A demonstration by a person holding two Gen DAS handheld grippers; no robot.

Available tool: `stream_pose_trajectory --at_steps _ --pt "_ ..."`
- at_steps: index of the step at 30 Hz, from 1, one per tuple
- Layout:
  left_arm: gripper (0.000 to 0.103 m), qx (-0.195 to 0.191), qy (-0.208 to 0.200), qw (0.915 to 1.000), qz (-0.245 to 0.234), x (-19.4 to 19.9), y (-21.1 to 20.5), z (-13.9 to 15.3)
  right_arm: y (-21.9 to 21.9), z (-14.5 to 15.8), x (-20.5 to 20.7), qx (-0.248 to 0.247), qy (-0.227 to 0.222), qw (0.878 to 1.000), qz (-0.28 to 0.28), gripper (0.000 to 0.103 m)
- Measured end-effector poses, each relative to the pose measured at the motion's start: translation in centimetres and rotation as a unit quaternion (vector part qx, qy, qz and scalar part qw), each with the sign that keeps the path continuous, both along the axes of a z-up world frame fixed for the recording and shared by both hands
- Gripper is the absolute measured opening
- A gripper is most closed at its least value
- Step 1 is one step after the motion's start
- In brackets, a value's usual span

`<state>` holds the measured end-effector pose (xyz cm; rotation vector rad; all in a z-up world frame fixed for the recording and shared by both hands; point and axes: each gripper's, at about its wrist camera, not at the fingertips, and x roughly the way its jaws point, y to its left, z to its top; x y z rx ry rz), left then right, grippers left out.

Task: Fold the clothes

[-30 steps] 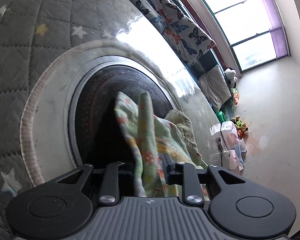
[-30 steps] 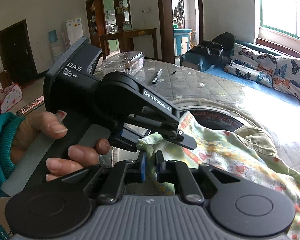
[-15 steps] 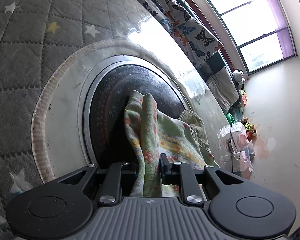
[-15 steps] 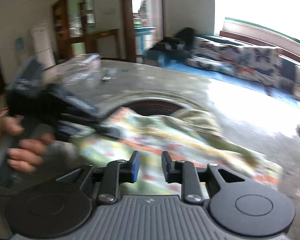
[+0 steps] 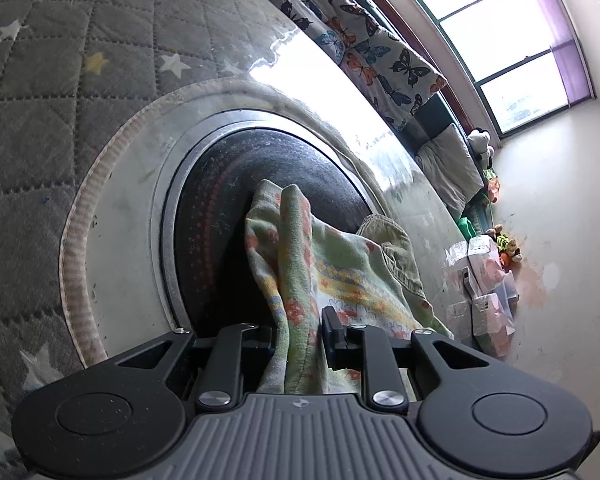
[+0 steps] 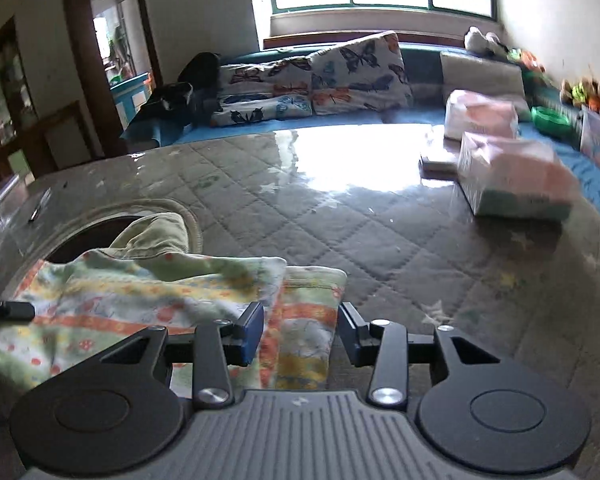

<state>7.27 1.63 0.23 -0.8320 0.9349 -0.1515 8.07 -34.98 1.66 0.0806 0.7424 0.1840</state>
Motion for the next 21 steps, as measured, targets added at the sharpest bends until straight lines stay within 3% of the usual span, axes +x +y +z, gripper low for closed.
stream_pose_trajectory --at_steps 3,8,14,21 --pt "0.023 0.009 -0.003 1.0 -0.002 0.0 -0.3 0.2 -1.7 -0.6 0.8 0.013 0.008 0.999 -0.029 0.044" --pt "0.021 0.021 -0.004 0.9998 -0.005 0.1 -0.6 0.3 -1.1 -0.6 0.7 0.016 0.003 1.0 -0.025 0.044" --pt "0.021 0.035 -0.006 0.9993 -0.009 0.2 -1.0 0.6 -0.3 -0.5 0.5 0.018 -0.002 1.0 -0.019 0.011" --pt "0.012 0.065 -0.022 0.9973 -0.024 0.2 -1.9 1.6 -0.1 1.3 -0.4 0.021 -0.029 0.999 -0.015 0.007"
